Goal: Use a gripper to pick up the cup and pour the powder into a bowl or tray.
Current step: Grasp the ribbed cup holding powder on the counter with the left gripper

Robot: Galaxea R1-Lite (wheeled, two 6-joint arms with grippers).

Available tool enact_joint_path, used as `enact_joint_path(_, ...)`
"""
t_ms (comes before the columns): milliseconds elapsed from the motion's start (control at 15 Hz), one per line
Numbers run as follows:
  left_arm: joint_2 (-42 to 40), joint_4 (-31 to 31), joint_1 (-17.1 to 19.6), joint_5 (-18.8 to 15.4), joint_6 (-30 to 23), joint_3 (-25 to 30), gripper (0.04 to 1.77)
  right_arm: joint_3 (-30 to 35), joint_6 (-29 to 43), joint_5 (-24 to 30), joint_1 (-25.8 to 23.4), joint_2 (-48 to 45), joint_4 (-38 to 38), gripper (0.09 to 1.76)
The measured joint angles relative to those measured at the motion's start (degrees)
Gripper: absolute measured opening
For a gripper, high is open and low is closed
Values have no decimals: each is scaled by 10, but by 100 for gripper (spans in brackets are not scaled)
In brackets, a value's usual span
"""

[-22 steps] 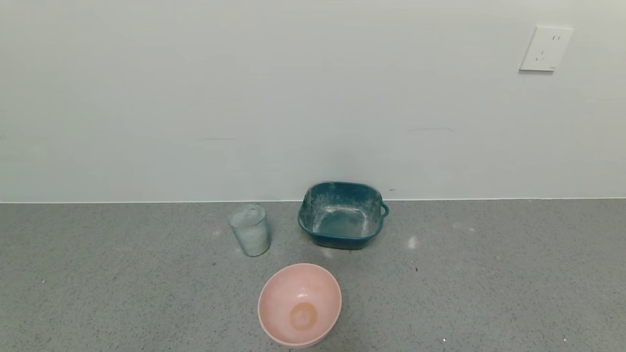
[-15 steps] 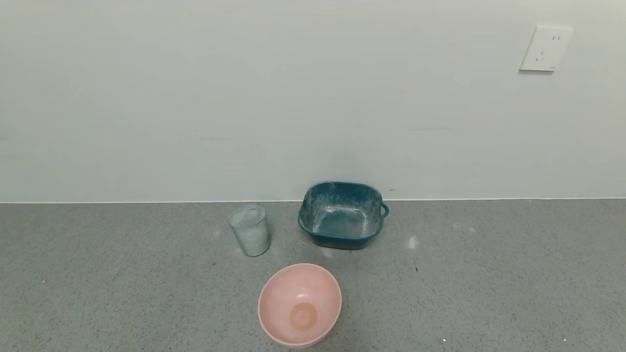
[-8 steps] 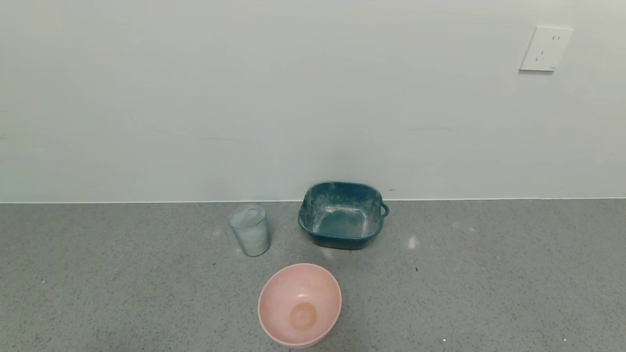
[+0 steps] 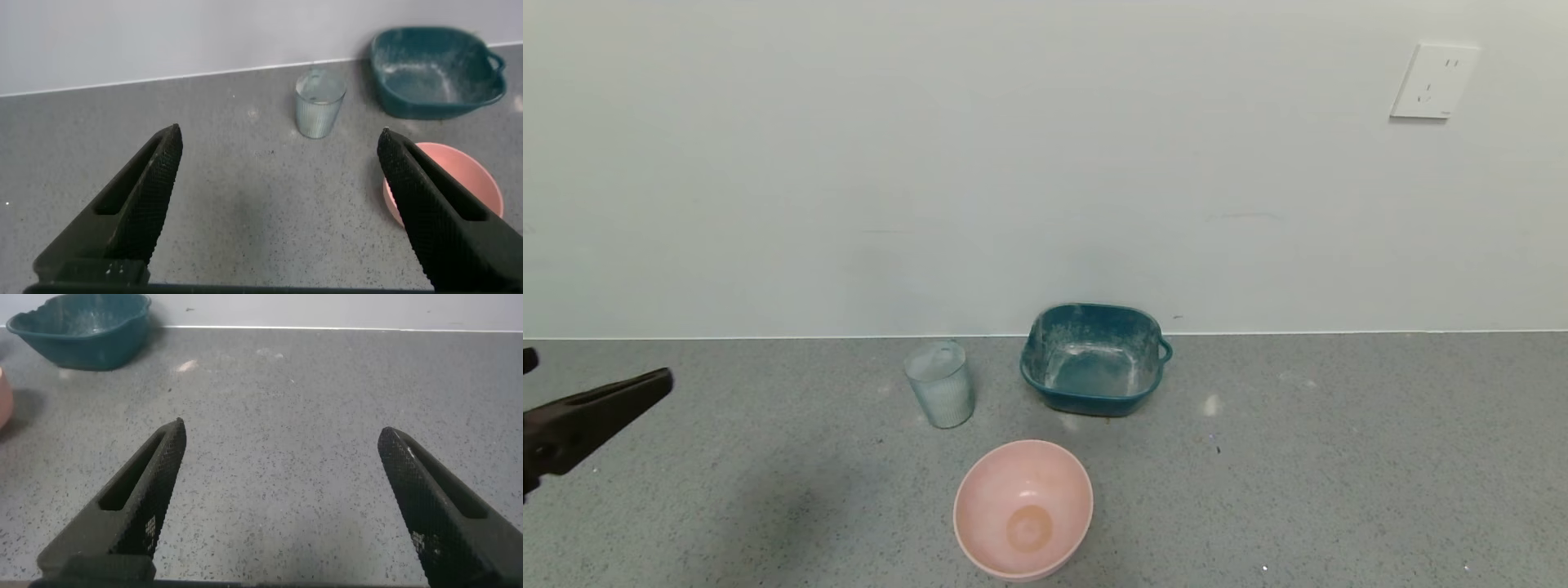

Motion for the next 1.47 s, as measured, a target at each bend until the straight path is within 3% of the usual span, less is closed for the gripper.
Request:
enact_joint_path(333, 196, -65, -10, -3, 4, -25, 172, 0, 0, 0, 0, 0, 0, 171)
enact_joint_path(667, 341, -166, -17, -47, 5, 25, 172, 0, 0, 0, 0, 0, 0, 171)
enact_joint_path(1133, 491, -421, -52, -51, 9, 115, 172, 0, 0, 0, 0, 0, 0, 171)
enact_joint_path(1467, 565, -442, -65, -51, 6, 117, 172, 0, 0, 0, 0, 0, 0, 171)
